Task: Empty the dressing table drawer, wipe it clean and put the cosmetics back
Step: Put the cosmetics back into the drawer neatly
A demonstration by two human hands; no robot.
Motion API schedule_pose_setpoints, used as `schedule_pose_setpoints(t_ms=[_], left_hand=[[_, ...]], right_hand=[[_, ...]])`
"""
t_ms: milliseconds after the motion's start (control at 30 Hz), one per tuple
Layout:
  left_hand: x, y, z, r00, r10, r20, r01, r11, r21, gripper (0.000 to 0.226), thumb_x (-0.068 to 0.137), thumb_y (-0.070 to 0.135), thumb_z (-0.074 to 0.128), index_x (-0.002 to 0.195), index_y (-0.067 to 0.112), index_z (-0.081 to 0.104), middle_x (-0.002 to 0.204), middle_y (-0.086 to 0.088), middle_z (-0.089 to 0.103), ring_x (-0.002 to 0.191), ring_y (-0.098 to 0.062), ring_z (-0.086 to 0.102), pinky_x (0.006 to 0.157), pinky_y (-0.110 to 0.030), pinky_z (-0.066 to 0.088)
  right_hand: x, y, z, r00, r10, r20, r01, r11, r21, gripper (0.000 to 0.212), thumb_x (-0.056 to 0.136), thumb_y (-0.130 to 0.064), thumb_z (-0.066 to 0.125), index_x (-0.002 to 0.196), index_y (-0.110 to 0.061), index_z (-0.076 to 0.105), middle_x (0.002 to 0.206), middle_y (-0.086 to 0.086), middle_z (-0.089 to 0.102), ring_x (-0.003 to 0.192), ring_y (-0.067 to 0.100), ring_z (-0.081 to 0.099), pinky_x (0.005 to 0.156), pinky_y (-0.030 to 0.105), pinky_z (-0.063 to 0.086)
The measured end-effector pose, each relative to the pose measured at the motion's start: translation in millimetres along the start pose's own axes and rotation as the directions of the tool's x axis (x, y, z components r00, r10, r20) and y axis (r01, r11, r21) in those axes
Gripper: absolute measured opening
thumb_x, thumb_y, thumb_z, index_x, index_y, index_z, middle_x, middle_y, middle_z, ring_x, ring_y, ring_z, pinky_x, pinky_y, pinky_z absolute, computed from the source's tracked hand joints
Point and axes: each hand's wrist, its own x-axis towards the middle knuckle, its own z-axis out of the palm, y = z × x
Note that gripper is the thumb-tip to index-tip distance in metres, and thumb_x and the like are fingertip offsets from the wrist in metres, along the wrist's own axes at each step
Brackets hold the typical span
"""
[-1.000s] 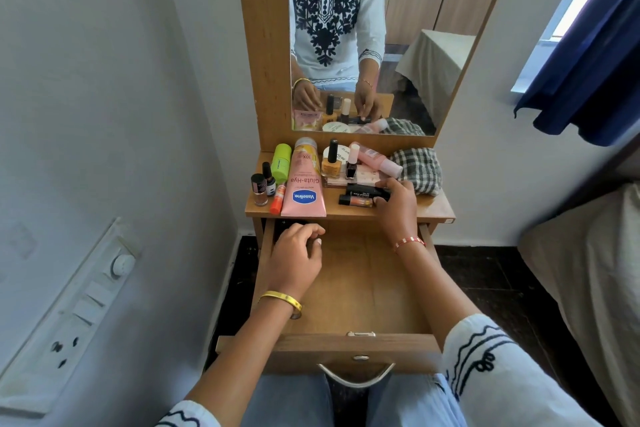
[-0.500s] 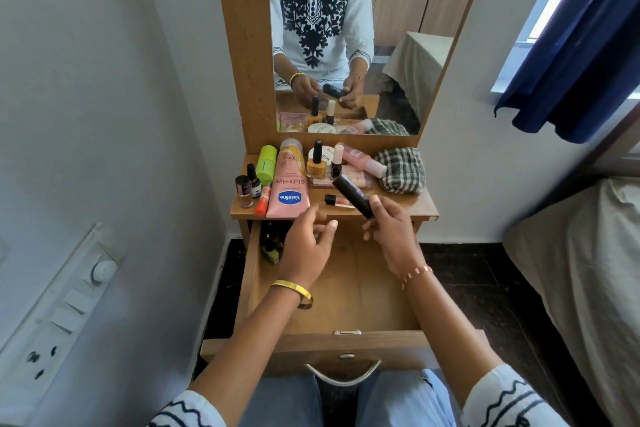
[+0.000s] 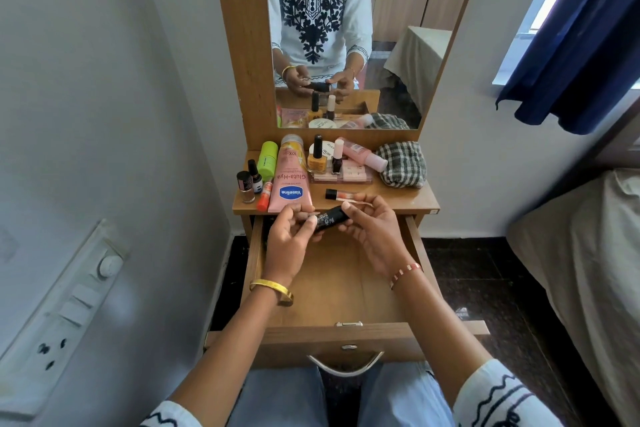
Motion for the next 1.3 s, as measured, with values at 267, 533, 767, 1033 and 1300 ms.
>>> schedule_pose_setpoints(t_ms=[267,533,767,1033,1300], left_hand=[[-5,-3,0,0.959,-0.268,0.091,0.282,0.937,-0.205,0.031,0.096,0.004,0.038,0.123,0.004,0.052,0.093,-0.011,0.064,0.059,-0.01,0.065,0.059,-0.021,0.056],[-8,-3,-8,0.907,-0.401,0.128,0.409,0.766,-0.496,0.021,0.094,-0.001,0.038,0.103,0.003,0.056,0.087,-0.016,0.063,0.061,-0.018,0.069,0.063,-0.027,0.058],[-6,-6,-11,0.903,-0.408,0.134,0.42,0.771,-0.478,0.025,0.092,-0.002,0.04,0.107,0.008,0.058,0.094,-0.012,0.065,0.084,-0.02,0.064,0.077,-0.032,0.053],[-7,-12,-9,0.91,-0.382,0.163,0.415,0.823,-0.388,0.033,0.091,-0.006,0.041,0.118,0.008,0.053,0.098,-0.009,0.063,0.09,-0.019,0.06,0.084,-0.031,0.047],[-8,-30,4,0.914,-0.37,0.167,0.4,0.887,-0.228,0.035,0.087,-0.009,0.049,0.117,0.009,0.049,0.097,-0.006,0.061,0.09,-0.016,0.06,0.078,-0.025,0.052]], right_hand=[[18,-8,4,0.996,-0.088,-0.019,0.083,0.979,-0.187,0.007,0.09,-0.018,0.059,0.093,-0.011,0.058,0.09,0.006,0.065,0.075,0.011,0.063,0.068,0.025,0.055],[55,-7,-4,0.951,-0.308,0.016,0.095,0.243,-0.965,0.04,0.089,-0.02,0.062,0.128,-0.013,0.055,0.131,0.007,0.042,0.122,0.02,0.042,0.102,0.027,0.037],[62,2,-4,0.944,-0.32,0.084,0.14,0.154,-0.978,0.019,0.089,-0.016,0.06,0.106,-0.01,0.064,0.11,0.005,0.055,0.099,0.016,0.052,0.085,0.025,0.046],[15,3,-26,0.968,0.224,0.117,-0.23,0.972,0.042,0.023,0.097,-0.01,0.043,0.114,-0.003,0.056,0.083,0.007,0.064,0.07,0.012,0.056,0.065,0.023,0.048],[0,18,-36,0.977,0.209,0.041,-0.204,0.973,-0.111,0.006,0.089,-0.002,0.056,0.094,-0.003,0.059,0.081,0.011,0.064,0.065,0.014,0.062,0.064,0.021,0.055]])
